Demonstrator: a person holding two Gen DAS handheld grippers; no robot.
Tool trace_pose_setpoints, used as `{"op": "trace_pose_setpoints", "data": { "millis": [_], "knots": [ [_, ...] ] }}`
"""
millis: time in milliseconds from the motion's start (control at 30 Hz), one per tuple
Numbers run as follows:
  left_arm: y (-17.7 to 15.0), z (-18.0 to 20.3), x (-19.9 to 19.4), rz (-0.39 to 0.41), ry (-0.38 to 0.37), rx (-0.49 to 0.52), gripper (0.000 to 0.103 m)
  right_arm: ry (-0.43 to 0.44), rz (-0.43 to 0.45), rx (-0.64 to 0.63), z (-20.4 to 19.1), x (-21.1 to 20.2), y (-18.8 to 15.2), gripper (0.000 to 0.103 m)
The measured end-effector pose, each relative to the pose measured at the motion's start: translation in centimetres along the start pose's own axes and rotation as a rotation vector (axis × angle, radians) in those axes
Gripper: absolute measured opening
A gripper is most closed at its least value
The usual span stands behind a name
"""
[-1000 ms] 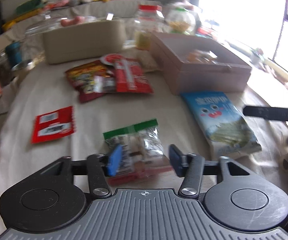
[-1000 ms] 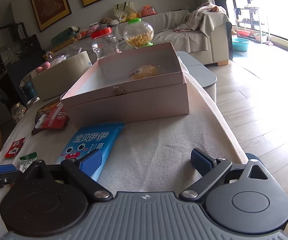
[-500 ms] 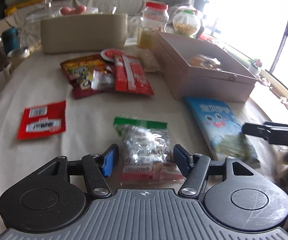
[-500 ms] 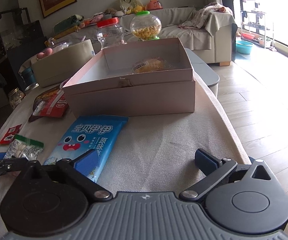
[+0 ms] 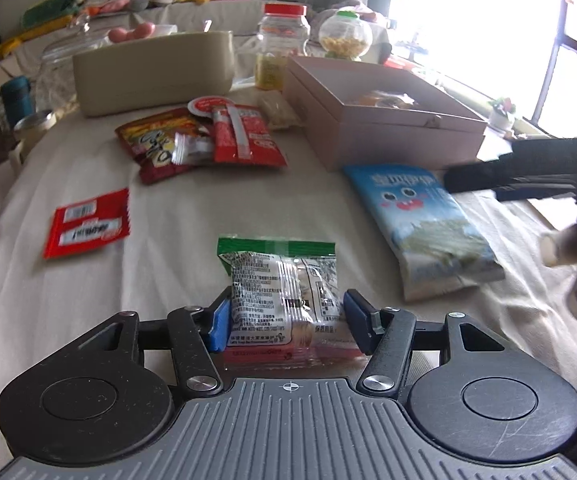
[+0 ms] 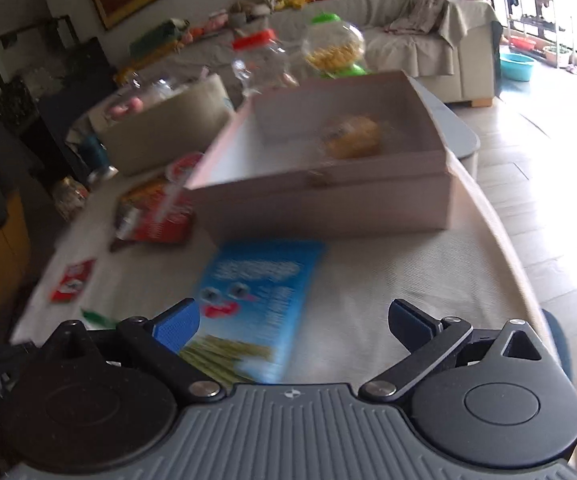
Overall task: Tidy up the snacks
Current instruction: 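Grasp and lift the blue seaweed pack with the right tool while the left tool lifts its packet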
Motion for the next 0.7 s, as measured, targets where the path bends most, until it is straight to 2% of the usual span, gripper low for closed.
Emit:
{"op": "trace_pose_setpoints", "data": {
  "millis": [100, 167, 233, 333, 400, 533, 700],
  "knots": [
    [-0.5, -0.2, -0.5, -0.004, -0.008, -0.017, 0.063, -0.059, -0.027, -0.121, -2.9, 2.0, -0.3, 0.101],
    [-0.7, -0.3, -0.6, 0.005, -0.014, -0.013, 0.063, -0.104, -0.055, -0.168, -3.4, 3.4, -0.5, 0.101],
    [-0.9, -0.3, -0.8, 0.019, -0.019, -0.014, 0.063, -0.122, -0.08, -0.152, -2.7, 4.2, -0.7, 0.101],
    [-1.2, -0.2, -1.0, 0.043, -0.016, -0.01, 0.063, -0.073, -0.082, -0.044, -0.8, 4.0, -0.8, 0.101],
    [-1.4, -0.1, -1.1, 0.058, -0.016, -0.01, 0.063, -0.059, -0.067, -0.027, -0.6, 3.6, -0.9, 0.101],
    [-1.4, -0.1, -1.1, 0.068, -0.017, -0.017, 0.063, -0.059, -0.112, -0.106, -1.9, 4.3, -1.0, 0.101],
    [-1.4, -0.7, -1.2, 0.073, -0.041, -0.048, 0.063, -0.109, -0.131, -0.146, -2.7, 5.0, -0.9, 0.1]
  ]
}}
Point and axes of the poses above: each gripper's, at about its wrist camera, not at the fingertips, and x roughly the way its jaws point, z to its right, y to its top, the point moved 5 cm from there along x, roughly the way its jaws point, and after that the axes turned 9 degrees about y, right-handed, at the moved point
